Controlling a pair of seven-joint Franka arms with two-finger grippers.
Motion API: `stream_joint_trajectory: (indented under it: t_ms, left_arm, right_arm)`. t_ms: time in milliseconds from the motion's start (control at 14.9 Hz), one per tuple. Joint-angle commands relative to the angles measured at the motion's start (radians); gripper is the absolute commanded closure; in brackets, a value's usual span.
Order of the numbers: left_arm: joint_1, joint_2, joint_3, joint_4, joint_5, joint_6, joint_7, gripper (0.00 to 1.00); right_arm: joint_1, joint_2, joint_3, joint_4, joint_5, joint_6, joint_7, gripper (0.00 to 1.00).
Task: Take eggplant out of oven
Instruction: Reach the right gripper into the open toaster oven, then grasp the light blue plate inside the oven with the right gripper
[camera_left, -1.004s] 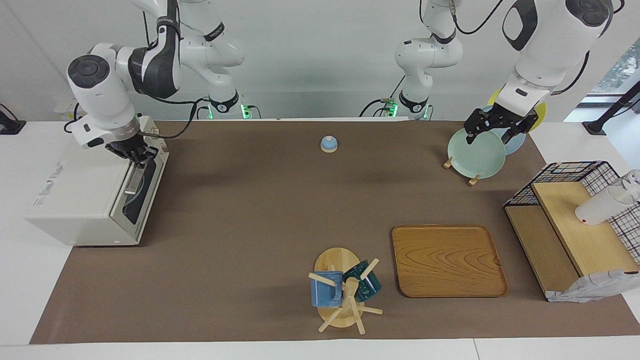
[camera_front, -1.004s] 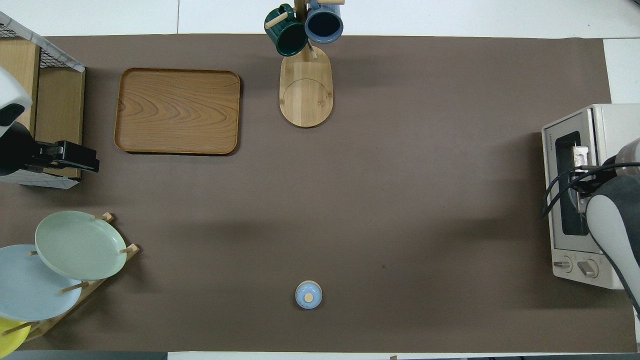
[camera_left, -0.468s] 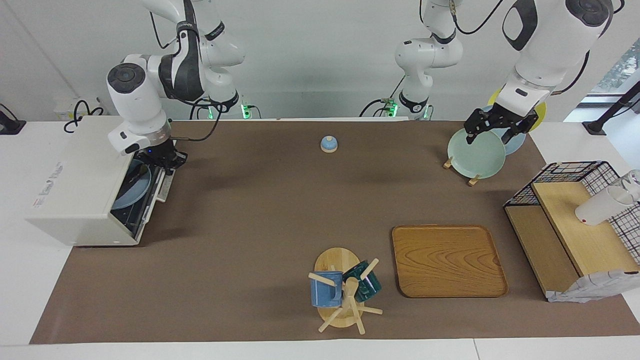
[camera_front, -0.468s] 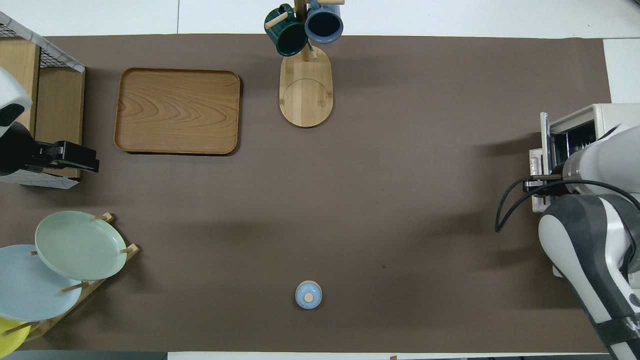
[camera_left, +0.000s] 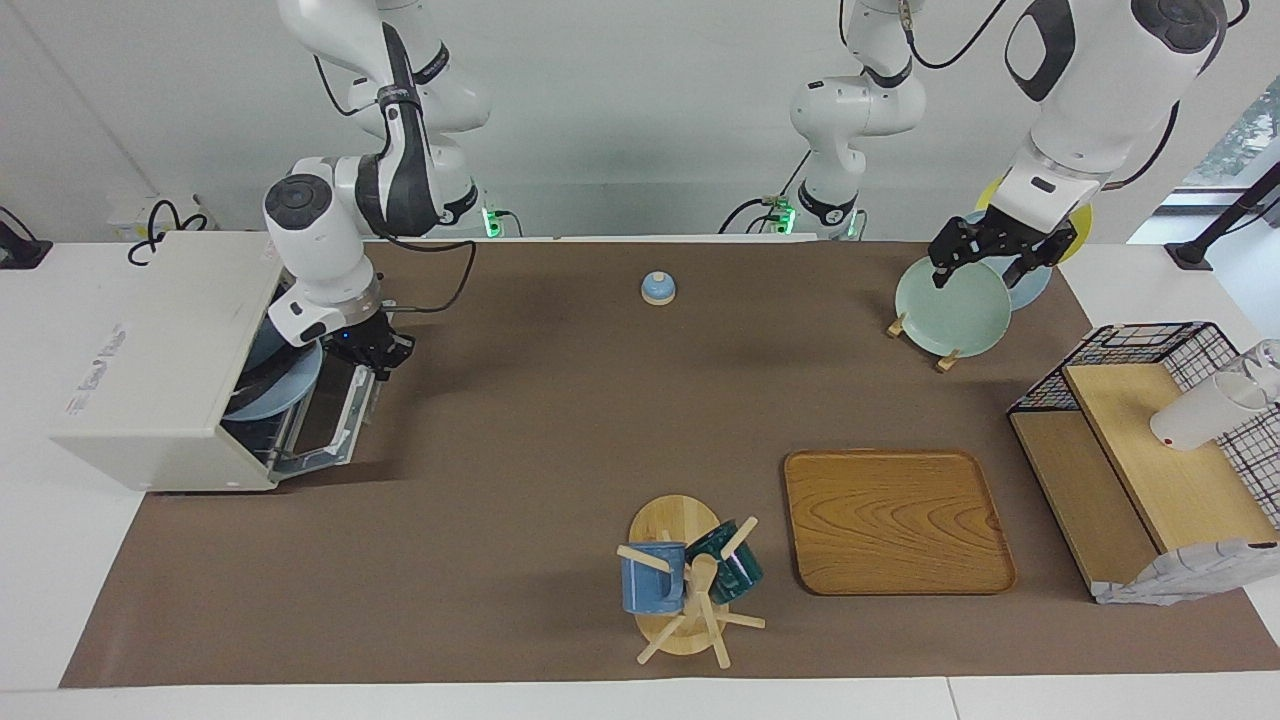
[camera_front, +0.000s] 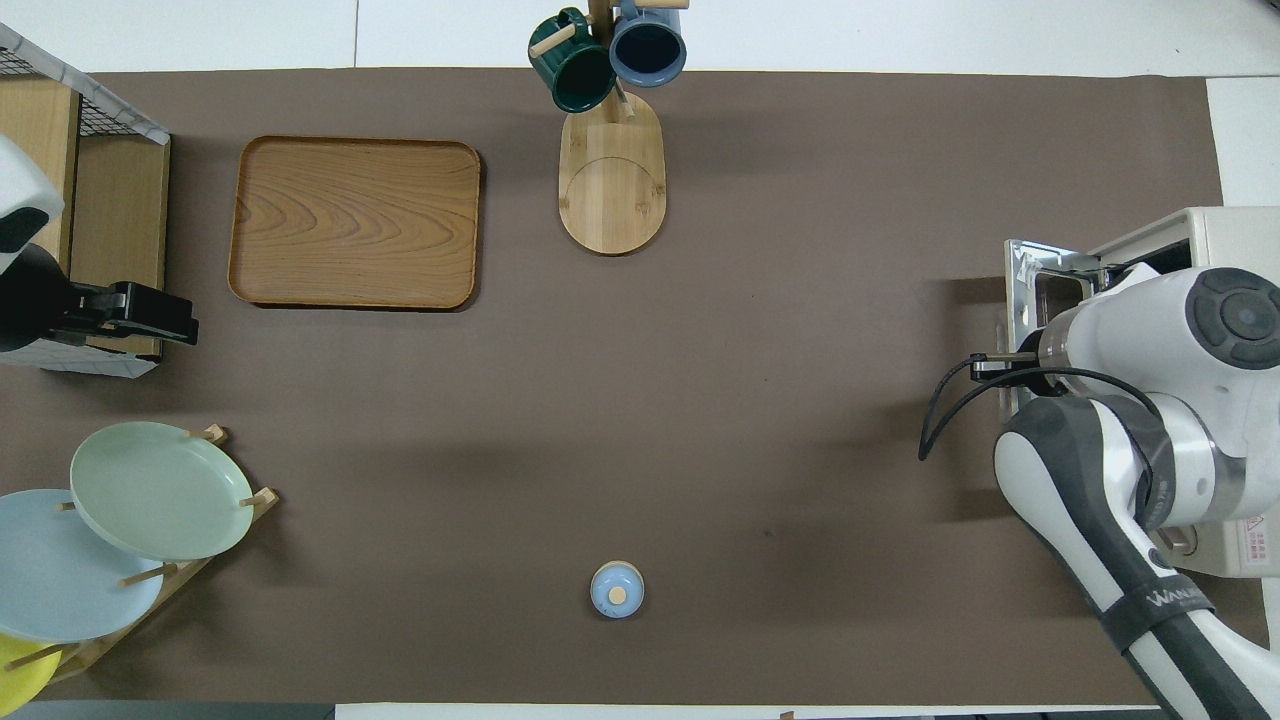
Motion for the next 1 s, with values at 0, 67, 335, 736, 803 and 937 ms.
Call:
stream_joint_trajectory:
  t_ms: [0,67,335,736,803,937]
  left_arm:
    - [0.01,-0.01,-0.008,-0.001,0.021,-0.009,0.009,0.0]
    - [0.01,-0.01,-0.008,-0.001,0.021,-0.009,0.009,0.0]
    - [0.01,-0.01,-0.008,-0.001,0.021,-0.007,0.009,0.0]
    - [0.01,-0.01,-0.008,-0.001,0.021,-0.009,0.009,0.0]
    - [0.01,-0.01,-0.008,-0.001,0.021,-0.009,0.009,0.0]
    - [0.01,-0.01,-0.008,-0.001,0.021,-0.009,0.009,0.0]
  right_arm:
    - [-0.063,0.083,-0.036,0.019,-0.045,0.09,-0.018,1.0]
    - [-0.061,0.09,-0.034,0.019,-0.017,0.104,-0.017,1.0]
    - [-0.041,0.11,-0.034,0.019,-0.002,0.12,-0.011,1.0]
    - [-0.023,0.129,-0.034,0.019,0.003,0.14,0.035,1.0]
    - [-0.006,0.129,-0.034,0.019,0.006,0.135,0.055,1.0]
    - [0.017,0.127,-0.034,0.022,0.012,0.124,0.086,1.0]
